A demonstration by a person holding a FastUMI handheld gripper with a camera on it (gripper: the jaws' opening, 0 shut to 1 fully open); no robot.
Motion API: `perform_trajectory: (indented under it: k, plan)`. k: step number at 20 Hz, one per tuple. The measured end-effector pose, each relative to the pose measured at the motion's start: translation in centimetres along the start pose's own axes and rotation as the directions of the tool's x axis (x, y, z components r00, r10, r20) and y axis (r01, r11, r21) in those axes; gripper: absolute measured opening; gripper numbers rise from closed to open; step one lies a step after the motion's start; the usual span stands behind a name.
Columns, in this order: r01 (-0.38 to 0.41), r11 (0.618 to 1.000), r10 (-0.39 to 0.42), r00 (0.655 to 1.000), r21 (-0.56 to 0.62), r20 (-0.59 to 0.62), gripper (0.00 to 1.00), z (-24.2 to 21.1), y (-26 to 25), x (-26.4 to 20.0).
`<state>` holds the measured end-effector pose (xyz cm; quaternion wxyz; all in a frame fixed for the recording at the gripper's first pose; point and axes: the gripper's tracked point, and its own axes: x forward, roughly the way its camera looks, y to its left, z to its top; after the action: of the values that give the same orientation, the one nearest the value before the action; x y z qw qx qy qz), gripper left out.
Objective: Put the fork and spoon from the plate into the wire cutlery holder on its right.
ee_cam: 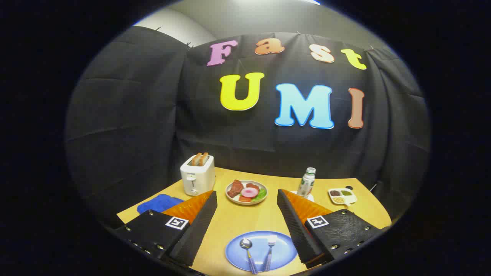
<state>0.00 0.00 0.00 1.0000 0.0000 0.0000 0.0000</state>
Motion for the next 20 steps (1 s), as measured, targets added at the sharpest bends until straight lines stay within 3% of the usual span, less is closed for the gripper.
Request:
perform_trajectory:
  k: [3, 7, 11, 20]
  plan:
    - [0.153, 0.988, -0.153, 0.988, 0.011, -0.008, 0.96, -0.1, -4.3, -1.0]
    - [0.220, 0.976, -0.220, 0.975, 0.013, 0.013, 0.96, 0.3, -6.7, -2.0]
    - [0.186, 0.983, -0.186, 0.980, 0.012, 0.066, 0.96, 1.8, -7.9, -1.4]
    - [0.214, 0.975, -0.216, 0.975, 0.054, 0.046, 0.96, 0.4, -10.0, -1.9]
